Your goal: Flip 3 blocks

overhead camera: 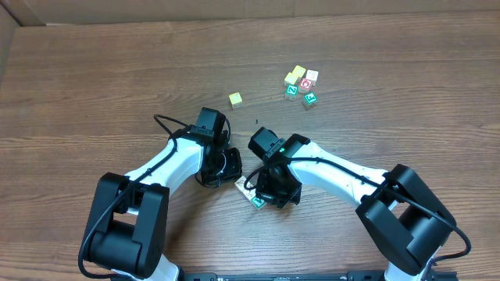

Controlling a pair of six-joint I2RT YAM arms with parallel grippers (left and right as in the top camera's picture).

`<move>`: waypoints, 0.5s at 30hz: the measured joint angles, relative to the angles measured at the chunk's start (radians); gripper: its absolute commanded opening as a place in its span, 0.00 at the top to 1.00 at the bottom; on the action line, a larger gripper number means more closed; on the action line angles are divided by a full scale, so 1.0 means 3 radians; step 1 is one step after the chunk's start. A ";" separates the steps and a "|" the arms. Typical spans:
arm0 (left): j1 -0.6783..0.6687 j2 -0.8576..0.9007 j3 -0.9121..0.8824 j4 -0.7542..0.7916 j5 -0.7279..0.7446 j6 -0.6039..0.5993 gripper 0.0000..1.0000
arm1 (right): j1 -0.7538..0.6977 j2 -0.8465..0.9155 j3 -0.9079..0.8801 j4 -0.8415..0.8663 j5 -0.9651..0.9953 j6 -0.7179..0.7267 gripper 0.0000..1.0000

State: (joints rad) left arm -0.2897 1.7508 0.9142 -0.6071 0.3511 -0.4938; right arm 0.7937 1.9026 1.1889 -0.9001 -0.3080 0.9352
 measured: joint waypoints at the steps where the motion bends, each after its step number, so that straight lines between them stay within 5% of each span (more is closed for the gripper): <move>1: 0.0000 0.0001 0.0000 0.0017 -0.0005 0.0001 0.96 | 0.0013 0.0000 0.0000 0.0000 0.0000 0.0058 0.96; 15: 0.0000 0.0006 0.0000 0.0172 -0.0037 0.0000 0.96 | 0.0225 0.0000 0.0000 0.0056 -0.0080 0.0726 0.96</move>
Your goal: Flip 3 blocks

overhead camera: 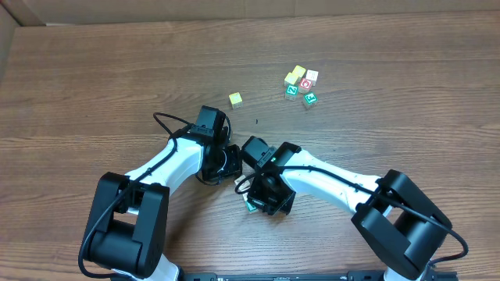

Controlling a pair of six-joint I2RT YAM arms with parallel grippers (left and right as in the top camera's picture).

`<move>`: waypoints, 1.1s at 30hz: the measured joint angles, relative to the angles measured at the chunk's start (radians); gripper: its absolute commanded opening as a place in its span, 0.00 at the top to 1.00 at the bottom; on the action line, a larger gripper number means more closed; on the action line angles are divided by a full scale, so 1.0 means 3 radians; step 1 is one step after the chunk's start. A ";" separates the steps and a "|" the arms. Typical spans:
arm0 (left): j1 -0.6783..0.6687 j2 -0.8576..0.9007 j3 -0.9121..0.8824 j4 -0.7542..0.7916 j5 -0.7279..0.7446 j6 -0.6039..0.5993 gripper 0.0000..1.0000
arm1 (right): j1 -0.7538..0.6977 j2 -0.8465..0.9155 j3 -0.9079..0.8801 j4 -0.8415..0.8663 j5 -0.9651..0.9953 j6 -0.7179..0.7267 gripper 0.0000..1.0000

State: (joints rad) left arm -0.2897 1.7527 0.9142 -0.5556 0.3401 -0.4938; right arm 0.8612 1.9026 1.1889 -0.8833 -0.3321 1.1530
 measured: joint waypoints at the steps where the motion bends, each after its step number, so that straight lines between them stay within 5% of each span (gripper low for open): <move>1: 0.0000 0.0000 0.0000 0.0014 0.0000 0.0000 0.96 | 0.0015 0.0000 0.0000 0.0004 -0.0006 0.0025 0.96; 11: 0.0008 0.0000 0.0001 0.0196 -0.0003 0.0081 0.96 | 0.0022 0.0000 0.0000 -0.0015 0.0047 0.0028 0.96; 17: 0.0064 0.0004 0.0126 0.0083 -0.0014 0.0192 0.96 | -0.0163 0.0000 0.0060 -0.0345 0.0238 -0.0305 0.96; 25: 0.0071 0.0006 0.0253 -0.0028 -0.0061 0.0380 0.96 | -0.0440 0.0000 0.0126 -0.0033 0.0164 -0.1043 0.96; 33: 0.0033 0.0006 0.0253 -0.0197 -0.0088 0.0525 0.96 | -0.0406 0.0000 0.0127 0.0053 0.0106 -0.1265 0.96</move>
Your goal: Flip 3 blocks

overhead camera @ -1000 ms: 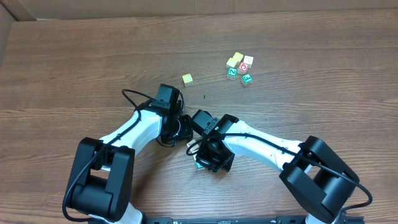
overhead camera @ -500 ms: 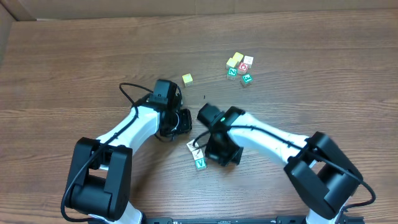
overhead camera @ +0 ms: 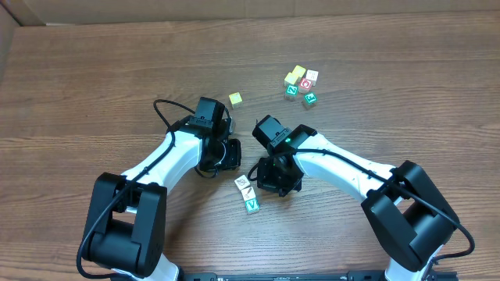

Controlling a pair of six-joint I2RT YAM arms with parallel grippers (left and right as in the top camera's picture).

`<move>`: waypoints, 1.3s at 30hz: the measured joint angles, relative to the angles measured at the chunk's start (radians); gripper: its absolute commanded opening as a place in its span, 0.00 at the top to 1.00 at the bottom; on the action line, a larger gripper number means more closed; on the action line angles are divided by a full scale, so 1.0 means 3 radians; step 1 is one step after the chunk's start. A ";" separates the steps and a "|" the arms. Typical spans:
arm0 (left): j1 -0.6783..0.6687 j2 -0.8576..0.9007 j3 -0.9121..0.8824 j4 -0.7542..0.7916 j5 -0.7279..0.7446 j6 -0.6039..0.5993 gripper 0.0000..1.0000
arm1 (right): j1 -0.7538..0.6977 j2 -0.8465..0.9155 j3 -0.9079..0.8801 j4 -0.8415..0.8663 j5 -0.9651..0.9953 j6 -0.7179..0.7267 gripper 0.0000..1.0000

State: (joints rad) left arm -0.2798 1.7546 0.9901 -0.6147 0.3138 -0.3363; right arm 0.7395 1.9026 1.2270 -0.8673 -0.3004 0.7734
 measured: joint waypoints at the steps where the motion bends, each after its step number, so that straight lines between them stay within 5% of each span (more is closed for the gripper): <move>1: 0.0000 0.0000 0.0000 -0.0008 0.0001 0.0005 0.96 | 0.0009 0.0000 0.0000 0.0003 0.0000 -0.0013 0.96; 28: -0.0117 0.0000 0.0000 -0.0022 0.0300 0.0201 0.96 | 0.0165 0.0000 0.0000 0.0151 -0.0113 -0.0052 0.96; 39: -0.0116 0.0000 0.0001 -0.0086 -0.0223 0.0130 0.96 | 0.0165 0.0000 0.0000 0.0153 -0.0122 -0.0050 0.96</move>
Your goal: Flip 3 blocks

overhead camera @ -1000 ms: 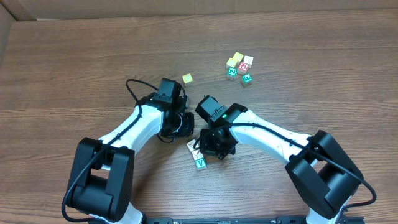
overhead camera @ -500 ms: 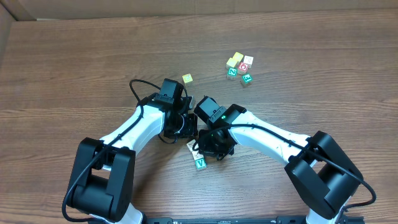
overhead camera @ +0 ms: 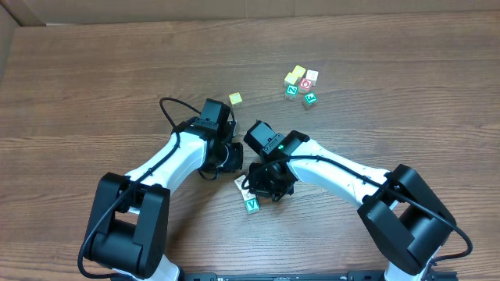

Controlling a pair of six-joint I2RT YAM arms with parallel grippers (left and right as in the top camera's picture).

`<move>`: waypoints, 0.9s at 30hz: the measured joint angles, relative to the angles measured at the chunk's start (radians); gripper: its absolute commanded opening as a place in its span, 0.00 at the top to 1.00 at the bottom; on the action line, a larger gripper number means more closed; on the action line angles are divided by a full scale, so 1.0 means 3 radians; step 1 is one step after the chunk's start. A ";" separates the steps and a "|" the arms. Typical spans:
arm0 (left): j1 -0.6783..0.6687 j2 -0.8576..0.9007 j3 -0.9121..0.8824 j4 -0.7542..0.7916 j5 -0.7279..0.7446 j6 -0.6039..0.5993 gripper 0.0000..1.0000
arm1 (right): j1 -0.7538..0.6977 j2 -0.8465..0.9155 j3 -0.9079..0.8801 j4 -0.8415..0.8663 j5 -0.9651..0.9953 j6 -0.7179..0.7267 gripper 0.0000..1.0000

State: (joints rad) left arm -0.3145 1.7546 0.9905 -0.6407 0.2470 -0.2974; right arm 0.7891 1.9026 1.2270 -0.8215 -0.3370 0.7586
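Two blocks lie near the table's centre: a white block (overhead camera: 242,183) with a dark diagonal mark and a green block (overhead camera: 251,205) showing a white V. My right gripper (overhead camera: 259,186) hangs low right beside the white block and covers its right edge. The overhead view hides how its jaws stand. My left gripper (overhead camera: 228,157) sits just up and left of the white block, and its fingers are hidden under the wrist. No block shows inside either gripper.
A lone yellow block (overhead camera: 235,98) lies behind the left gripper. At the back right is a cluster: a yellow block (overhead camera: 296,75), a red block (overhead camera: 306,83), a white block (overhead camera: 312,76) and two green blocks (overhead camera: 291,90). The two arms stand close together.
My right gripper has moved left and now stands against the white block, which it stood clear of before. My left gripper has moved slightly right. Both blocks lie where they were.
At first my right gripper was low over the green block, with the white block beside it. Then it was further left, still over the pair. Later it stood back right, leaving both blocks in the open. Now it is beside the white block again.
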 measured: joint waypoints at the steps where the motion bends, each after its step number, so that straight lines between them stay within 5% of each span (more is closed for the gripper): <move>1: 0.0000 0.0000 0.0000 -0.0038 -0.0009 -0.0009 0.96 | 0.0000 0.0000 0.0000 -0.0001 0.0000 -0.0001 0.96; 27: -0.0001 0.0000 0.0000 -0.0045 0.0249 0.0154 0.96 | 0.0000 0.0000 0.0000 -0.0001 0.0000 -0.0001 0.96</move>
State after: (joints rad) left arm -0.3149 1.7546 0.9905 -0.6540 0.3218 -0.2512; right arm 0.7891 1.9026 1.2270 -0.8219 -0.3370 0.7582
